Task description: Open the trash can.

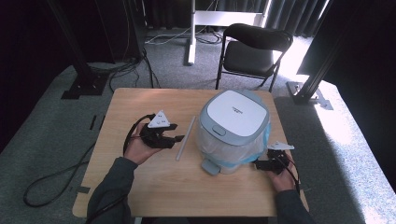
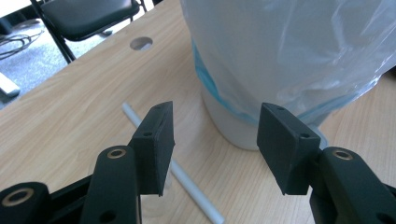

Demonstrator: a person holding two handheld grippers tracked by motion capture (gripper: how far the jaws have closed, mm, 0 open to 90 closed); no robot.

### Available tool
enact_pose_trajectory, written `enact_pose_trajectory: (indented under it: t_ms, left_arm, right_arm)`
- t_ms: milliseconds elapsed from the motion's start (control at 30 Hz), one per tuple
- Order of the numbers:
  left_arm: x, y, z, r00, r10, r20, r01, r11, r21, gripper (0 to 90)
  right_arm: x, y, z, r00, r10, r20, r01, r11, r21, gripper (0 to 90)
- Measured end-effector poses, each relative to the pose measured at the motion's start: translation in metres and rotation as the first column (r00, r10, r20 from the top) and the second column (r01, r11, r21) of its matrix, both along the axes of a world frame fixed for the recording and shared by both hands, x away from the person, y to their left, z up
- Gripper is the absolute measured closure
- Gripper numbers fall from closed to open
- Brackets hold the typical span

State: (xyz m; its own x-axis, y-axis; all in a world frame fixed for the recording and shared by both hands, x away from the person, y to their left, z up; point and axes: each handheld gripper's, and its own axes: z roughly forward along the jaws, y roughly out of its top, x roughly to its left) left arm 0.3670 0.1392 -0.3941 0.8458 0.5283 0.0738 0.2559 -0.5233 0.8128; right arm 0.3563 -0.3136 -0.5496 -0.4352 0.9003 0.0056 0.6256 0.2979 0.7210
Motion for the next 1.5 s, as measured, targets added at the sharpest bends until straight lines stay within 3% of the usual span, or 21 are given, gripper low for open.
enact_pose_trajectory:
  t_ms: [567,1500]
  left_arm:
    - [-0.002,-0.007,0.022,0.9981,-0.059,0.019,0.059,0.9980,-0.024,46.5]
    - [-0.004,-0.023,0.052,0.9919,-0.112,0.059,0.115,0.9924,-0.044,47.4]
  right_arm:
    - [0.000,0.000,0.000,1.0000,0.000,0.000,0.000,1.000,0.000,11.2]
    - [-0.001,0.000,0.000,1.0000,0.003,0.004,-0.003,1.000,0.001,12.9]
